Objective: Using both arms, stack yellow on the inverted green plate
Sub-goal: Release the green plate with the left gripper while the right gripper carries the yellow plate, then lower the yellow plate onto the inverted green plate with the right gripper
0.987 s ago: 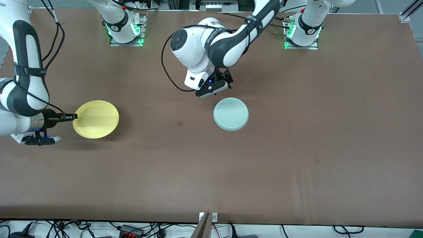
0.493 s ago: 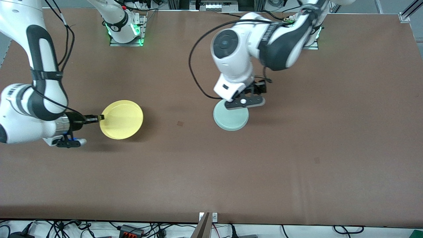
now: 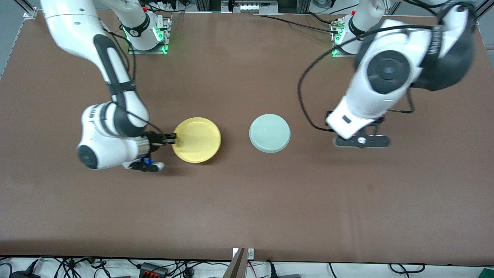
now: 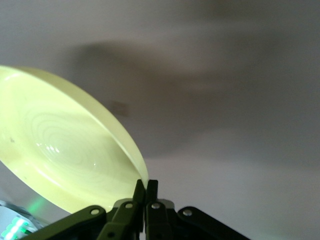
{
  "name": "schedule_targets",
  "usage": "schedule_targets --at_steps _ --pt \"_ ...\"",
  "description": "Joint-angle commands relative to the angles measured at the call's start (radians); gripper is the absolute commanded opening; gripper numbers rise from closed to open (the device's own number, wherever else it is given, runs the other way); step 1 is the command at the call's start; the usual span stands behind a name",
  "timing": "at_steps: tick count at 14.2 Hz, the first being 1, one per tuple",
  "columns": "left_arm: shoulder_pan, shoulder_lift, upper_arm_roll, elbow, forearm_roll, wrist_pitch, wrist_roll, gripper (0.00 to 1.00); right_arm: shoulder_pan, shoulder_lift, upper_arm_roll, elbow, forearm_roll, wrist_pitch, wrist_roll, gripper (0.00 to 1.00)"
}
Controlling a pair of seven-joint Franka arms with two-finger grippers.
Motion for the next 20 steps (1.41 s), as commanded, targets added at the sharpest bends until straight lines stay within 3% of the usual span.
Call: schedule_targets --at_steps 1,3,5,9,13,20 --pt "0.081 -0.053 -0.009 -0.020 -0.050 -0.013 0.113 1.00 0.077 0.032 -0.010 0.017 0.089 0.073 0.099 0.00" --pt "0.116 -0.096 -0.008 -0.039 -0.067 -0.016 0.135 1.00 0.143 0.049 -0.010 0.017 0.168 0.153 0.188 0.00" --pt "0.156 -0.128 -0.005 -0.068 -0.110 -0.020 0.202 1.00 0.212 0.062 -0.010 0.017 0.174 0.232 0.208 0.00" --pt "0.180 -0.270 0.030 -0.266 -0.125 0.054 0.296 1.00 0.310 0.089 -0.010 0.018 0.177 0.354 0.240 0.00" --pt "0.180 -0.419 0.107 -0.472 -0.125 0.183 0.365 1.00 0.378 0.105 -0.010 0.017 0.177 0.354 0.265 0.00" --pt "0.167 -0.455 0.143 -0.483 -0.130 0.216 0.385 1.00 0.380 0.137 0.016 0.017 0.179 0.383 0.259 0.00"
